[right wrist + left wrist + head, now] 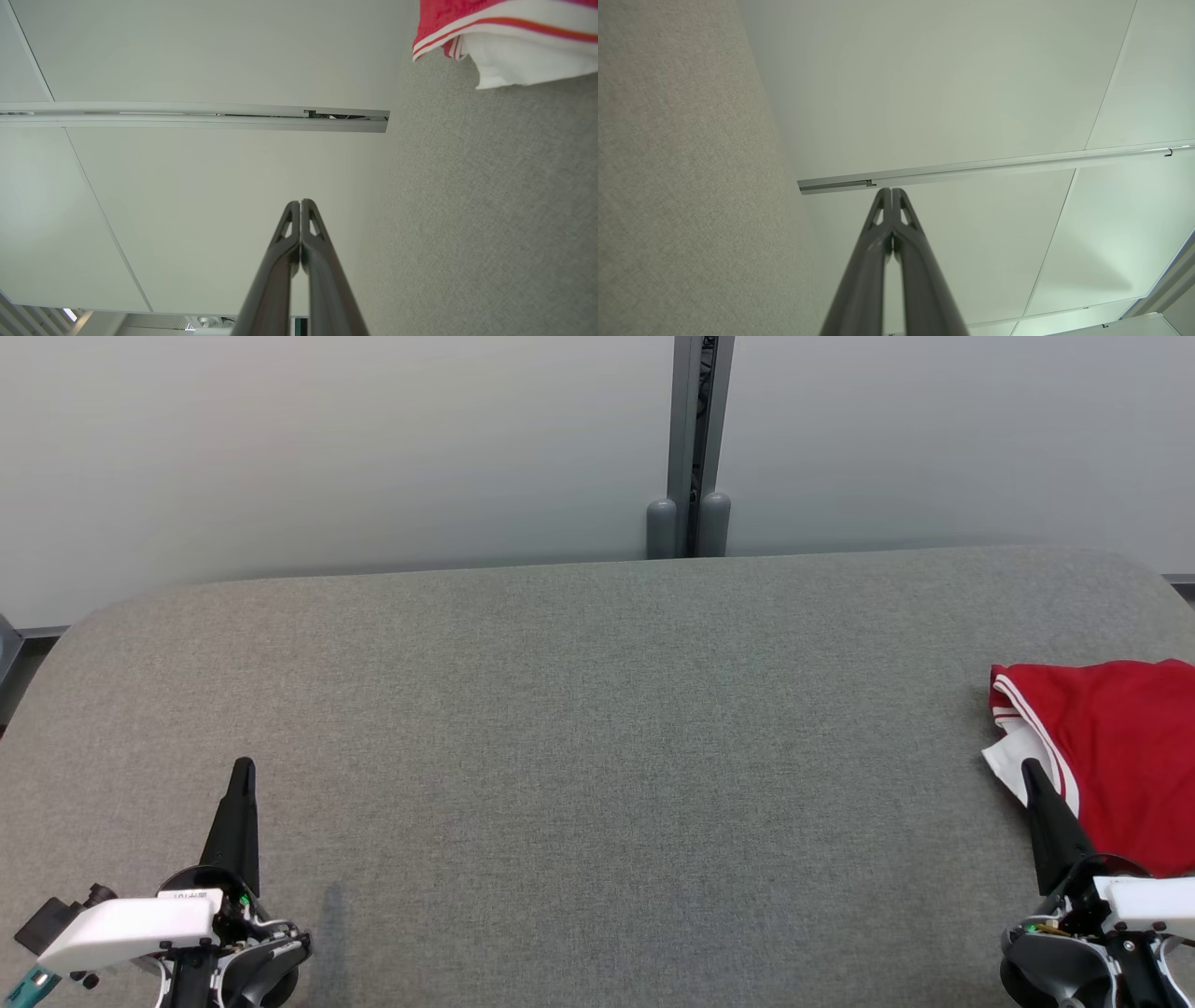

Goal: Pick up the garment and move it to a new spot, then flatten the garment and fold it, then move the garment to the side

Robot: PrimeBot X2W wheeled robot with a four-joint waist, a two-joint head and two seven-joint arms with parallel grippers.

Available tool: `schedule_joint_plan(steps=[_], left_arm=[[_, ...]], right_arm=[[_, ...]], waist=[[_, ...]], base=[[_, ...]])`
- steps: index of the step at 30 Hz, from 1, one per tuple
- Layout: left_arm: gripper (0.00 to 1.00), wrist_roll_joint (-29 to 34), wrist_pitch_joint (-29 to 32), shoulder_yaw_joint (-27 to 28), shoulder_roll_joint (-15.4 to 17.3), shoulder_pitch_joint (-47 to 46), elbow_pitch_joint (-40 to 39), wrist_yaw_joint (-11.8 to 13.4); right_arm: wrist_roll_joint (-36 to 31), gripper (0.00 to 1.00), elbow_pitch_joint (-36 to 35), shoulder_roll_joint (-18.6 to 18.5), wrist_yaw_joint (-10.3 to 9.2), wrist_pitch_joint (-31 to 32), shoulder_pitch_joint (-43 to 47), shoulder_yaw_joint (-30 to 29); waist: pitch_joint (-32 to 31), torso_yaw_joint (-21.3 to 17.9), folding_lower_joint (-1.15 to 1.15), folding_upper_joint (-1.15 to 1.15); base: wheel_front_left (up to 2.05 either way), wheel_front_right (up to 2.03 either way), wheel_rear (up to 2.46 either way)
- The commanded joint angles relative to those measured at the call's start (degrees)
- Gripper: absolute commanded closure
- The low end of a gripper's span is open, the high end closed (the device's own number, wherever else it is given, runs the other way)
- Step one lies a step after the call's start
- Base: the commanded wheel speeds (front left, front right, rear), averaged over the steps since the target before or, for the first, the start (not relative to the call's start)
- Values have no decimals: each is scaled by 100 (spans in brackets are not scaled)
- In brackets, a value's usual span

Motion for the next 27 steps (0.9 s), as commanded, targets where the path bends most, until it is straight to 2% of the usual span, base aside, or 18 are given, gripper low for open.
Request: schedule_joint_plan(steps=[1, 27], left_arm=[[100, -7, 18, 23, 30, -81, -19, -25], [100, -7, 18, 23, 30, -81, -19, -25]], right_arm=[[15, 100, -19, -53, 2, 19, -51, -6], [15, 100, -19, -53, 1, 18, -51, -6]], waist=[[0, 0, 0, 0], [0, 0, 0, 0]], base=[[0, 0, 0], [0, 0, 0]])
